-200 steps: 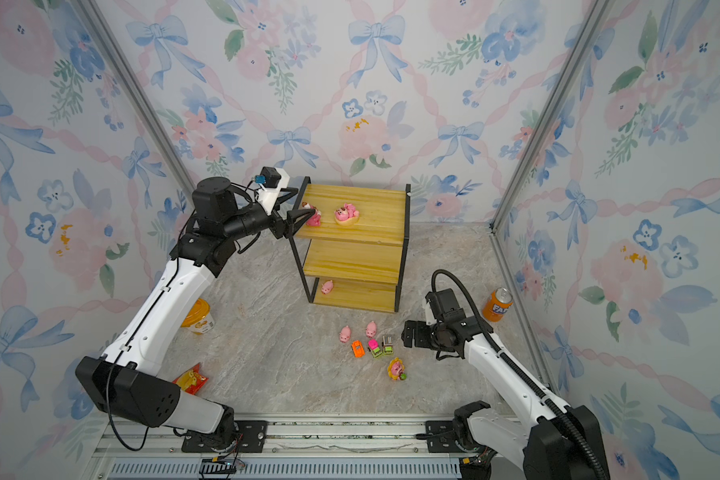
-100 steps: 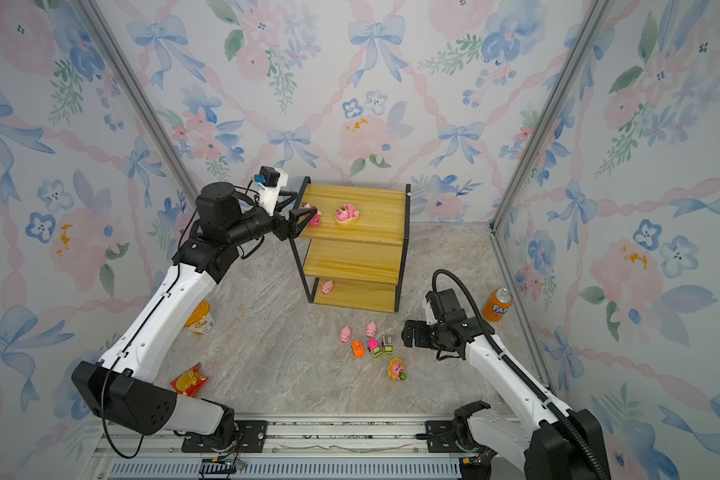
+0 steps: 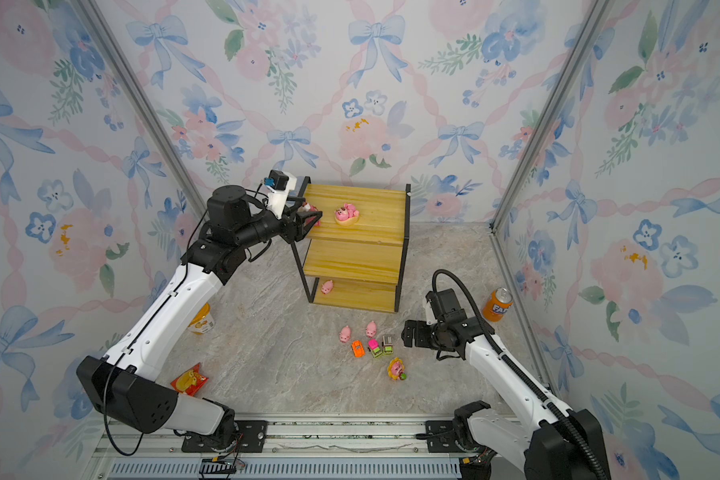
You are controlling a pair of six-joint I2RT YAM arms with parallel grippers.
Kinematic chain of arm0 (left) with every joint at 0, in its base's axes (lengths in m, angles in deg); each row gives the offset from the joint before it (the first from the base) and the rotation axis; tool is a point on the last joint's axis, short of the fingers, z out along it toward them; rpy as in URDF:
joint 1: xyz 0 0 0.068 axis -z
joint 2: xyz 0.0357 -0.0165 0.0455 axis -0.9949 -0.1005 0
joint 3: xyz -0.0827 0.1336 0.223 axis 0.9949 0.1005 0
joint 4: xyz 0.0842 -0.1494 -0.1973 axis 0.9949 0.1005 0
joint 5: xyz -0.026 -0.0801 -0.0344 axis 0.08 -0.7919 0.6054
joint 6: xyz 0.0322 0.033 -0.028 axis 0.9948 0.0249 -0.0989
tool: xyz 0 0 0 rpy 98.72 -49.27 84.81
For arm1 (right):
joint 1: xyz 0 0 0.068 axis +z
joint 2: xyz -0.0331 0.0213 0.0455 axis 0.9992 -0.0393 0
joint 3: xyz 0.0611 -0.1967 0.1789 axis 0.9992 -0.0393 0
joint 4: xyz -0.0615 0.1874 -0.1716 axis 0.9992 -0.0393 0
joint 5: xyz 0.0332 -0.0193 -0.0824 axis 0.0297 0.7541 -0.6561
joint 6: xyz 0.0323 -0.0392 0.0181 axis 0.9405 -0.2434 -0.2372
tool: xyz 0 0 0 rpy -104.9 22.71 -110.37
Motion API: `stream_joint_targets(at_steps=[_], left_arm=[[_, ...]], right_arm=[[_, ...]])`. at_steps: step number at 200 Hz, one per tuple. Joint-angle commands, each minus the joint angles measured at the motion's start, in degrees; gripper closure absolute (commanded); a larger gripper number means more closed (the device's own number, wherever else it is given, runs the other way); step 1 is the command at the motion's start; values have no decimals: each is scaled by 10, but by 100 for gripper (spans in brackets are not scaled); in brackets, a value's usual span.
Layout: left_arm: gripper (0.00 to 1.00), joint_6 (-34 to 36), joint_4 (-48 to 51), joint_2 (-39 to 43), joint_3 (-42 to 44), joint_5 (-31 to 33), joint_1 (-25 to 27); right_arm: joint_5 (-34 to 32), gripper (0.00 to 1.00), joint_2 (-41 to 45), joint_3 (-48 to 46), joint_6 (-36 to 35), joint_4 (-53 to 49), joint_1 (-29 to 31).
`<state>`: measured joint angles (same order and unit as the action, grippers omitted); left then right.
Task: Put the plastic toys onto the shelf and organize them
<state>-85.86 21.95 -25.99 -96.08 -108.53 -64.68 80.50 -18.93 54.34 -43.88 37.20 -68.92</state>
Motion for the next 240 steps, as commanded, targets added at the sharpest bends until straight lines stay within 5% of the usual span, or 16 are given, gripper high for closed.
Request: stream_joint_targets(at_steps=[1, 240], left_arm=[[35, -6, -2, -12, 2, 12, 4], [65, 9, 5, -41, -27, 27, 5]], right_arm=[[3, 2, 4, -6, -3, -1, -3], [-4, 2, 3, -8, -1, 0, -4]])
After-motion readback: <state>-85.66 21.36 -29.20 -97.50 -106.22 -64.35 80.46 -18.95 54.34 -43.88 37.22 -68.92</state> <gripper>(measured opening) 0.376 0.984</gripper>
